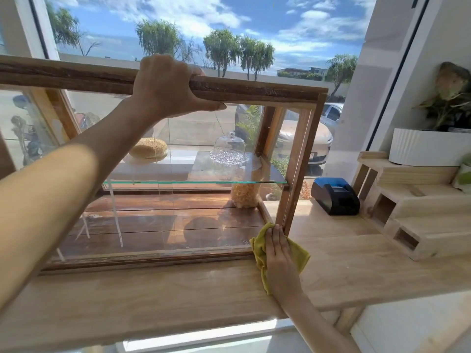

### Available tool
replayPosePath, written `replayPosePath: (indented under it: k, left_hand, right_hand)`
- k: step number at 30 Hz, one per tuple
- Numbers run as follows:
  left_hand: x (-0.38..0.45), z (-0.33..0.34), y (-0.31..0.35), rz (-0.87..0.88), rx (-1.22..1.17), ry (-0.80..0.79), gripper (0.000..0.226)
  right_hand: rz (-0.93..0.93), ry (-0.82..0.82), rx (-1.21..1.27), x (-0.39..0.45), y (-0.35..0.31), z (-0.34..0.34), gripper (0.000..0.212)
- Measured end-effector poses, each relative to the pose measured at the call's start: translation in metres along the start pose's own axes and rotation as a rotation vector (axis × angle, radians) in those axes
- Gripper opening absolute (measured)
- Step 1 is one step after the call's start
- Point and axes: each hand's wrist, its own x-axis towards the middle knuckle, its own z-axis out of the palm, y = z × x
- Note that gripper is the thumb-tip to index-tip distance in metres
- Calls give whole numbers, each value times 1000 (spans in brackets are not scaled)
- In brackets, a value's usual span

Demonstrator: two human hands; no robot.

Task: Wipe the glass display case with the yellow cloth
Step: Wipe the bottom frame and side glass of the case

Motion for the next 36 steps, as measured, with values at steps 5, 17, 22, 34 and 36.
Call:
replayPosePath:
  k: [5, 17, 22, 34, 36]
  left_hand:
    - [1, -2, 2, -12, -20, -19, 93]
    - [0, -2, 1, -60, -17, -93, 88]
    - [-1, -2, 0, -56, -5, -101, 84]
    - [-2, -4, 0, -64, -2, -100, 82]
    - [-2, -3, -1, -57, 1, -91, 81]
  right_hand:
    - [7, -35, 21, -10, 0, -11, 72]
    - [-281, 349, 512, 56, -95, -56, 41]
    - [-562, 251, 364, 99, -117, -22, 39]
    - [-954, 2, 67, 76, -124, 30, 47]
    - [-968, -58, 52, 72, -124, 31, 47]
